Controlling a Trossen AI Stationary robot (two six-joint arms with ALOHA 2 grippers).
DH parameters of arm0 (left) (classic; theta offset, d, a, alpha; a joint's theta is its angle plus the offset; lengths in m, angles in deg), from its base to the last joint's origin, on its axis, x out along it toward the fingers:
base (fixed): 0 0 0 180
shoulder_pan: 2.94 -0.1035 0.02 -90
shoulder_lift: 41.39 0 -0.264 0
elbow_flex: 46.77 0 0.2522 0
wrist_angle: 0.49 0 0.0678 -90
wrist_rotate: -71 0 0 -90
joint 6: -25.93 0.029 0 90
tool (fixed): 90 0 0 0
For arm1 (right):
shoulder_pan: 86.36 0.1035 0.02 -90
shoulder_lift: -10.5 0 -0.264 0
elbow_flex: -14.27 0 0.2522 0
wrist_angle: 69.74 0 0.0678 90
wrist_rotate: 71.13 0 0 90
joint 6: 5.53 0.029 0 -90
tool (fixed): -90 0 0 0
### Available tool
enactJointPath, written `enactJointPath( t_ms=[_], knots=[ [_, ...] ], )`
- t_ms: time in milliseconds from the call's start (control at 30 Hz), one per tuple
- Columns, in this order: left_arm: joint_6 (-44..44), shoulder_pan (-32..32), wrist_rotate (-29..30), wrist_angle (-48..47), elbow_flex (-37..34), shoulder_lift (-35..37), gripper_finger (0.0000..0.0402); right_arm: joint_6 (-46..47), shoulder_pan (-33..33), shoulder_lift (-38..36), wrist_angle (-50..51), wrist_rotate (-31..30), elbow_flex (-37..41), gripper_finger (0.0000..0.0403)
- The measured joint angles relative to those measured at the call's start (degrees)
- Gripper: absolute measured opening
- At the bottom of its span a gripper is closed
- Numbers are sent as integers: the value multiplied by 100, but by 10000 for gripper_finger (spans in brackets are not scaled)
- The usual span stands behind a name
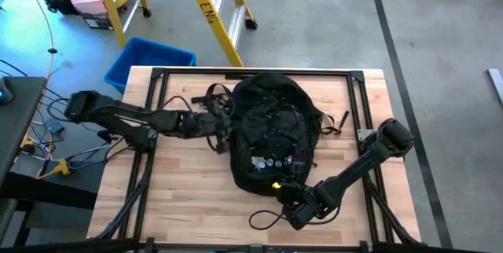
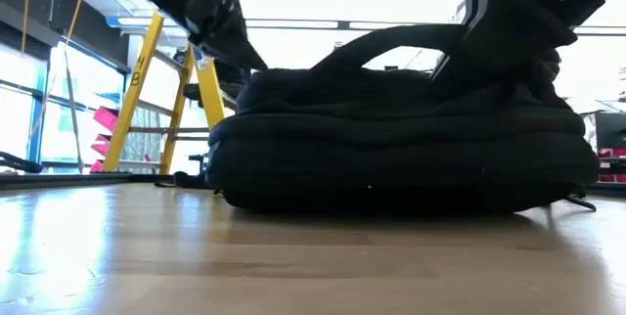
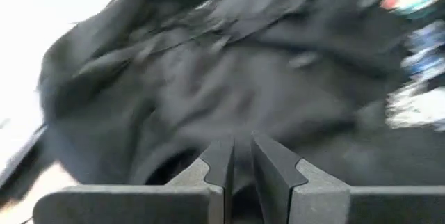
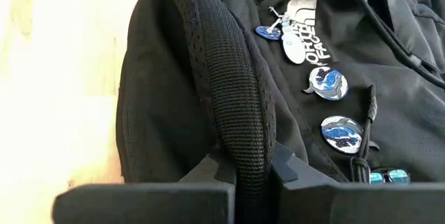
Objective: Unpack backpack
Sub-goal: Open the black backpack
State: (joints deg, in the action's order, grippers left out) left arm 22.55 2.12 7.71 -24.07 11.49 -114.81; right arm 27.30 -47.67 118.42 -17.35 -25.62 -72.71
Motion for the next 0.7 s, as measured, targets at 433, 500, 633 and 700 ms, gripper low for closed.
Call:
enactJointPath(
  t_ms=[433, 500, 633, 700],
  knots=[
    [-536, -151, 165, -1558, -73, -490, 54, 13, -7, 0, -31, 16, 0, 0],
    [-509, -216, 191, -1554, -66, -629, 71, 14, -7, 0, -37, 15, 0, 1],
    [-506, -344, 217, -1425, -64, -965, 107, 14, -7, 0, -51, 15, 0, 1],
    [-494, -401, 235, -1196, -64, -1142, 121, 14, -7, 0, -55, 15, 0, 1]
  ],
)
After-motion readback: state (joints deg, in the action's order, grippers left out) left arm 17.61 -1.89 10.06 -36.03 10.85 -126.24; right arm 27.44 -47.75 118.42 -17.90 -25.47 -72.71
